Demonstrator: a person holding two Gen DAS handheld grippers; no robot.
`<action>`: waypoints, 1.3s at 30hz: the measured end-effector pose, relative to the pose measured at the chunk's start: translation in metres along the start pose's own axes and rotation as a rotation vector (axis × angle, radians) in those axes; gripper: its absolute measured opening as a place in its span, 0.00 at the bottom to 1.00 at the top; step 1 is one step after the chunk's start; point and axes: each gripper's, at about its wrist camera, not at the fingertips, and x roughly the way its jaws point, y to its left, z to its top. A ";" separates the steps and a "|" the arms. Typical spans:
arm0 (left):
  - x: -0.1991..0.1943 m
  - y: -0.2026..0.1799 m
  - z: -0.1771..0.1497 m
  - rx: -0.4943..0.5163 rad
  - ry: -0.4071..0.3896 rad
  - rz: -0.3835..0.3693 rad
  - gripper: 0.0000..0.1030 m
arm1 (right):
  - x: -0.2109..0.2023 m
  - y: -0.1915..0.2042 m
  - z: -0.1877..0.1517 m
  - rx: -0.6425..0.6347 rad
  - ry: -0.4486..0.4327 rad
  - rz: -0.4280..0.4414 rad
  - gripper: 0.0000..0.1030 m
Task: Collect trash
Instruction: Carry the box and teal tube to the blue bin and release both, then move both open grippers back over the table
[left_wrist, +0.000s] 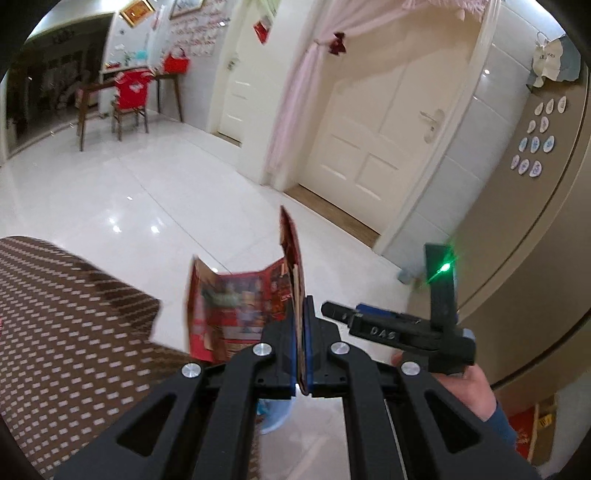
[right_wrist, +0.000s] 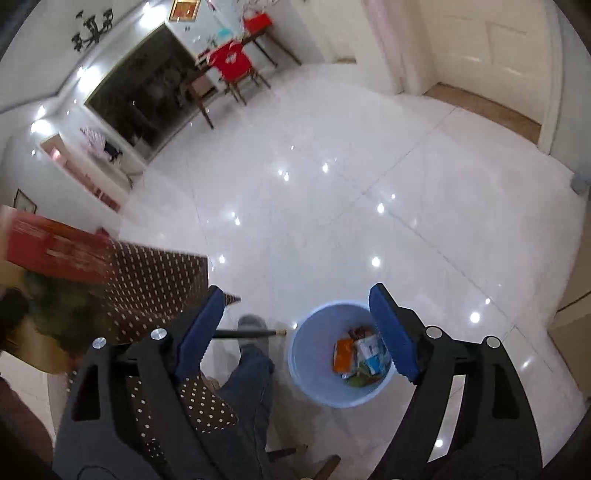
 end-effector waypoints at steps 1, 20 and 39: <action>0.008 -0.002 0.000 -0.006 0.014 -0.020 0.03 | -0.006 -0.002 0.002 0.000 -0.012 -0.001 0.79; 0.050 0.007 0.001 -0.072 0.104 0.079 0.86 | -0.026 0.001 0.005 0.005 -0.050 -0.010 0.94; -0.060 0.001 -0.003 -0.015 -0.097 0.222 0.89 | -0.073 0.077 -0.008 -0.124 -0.138 -0.038 0.94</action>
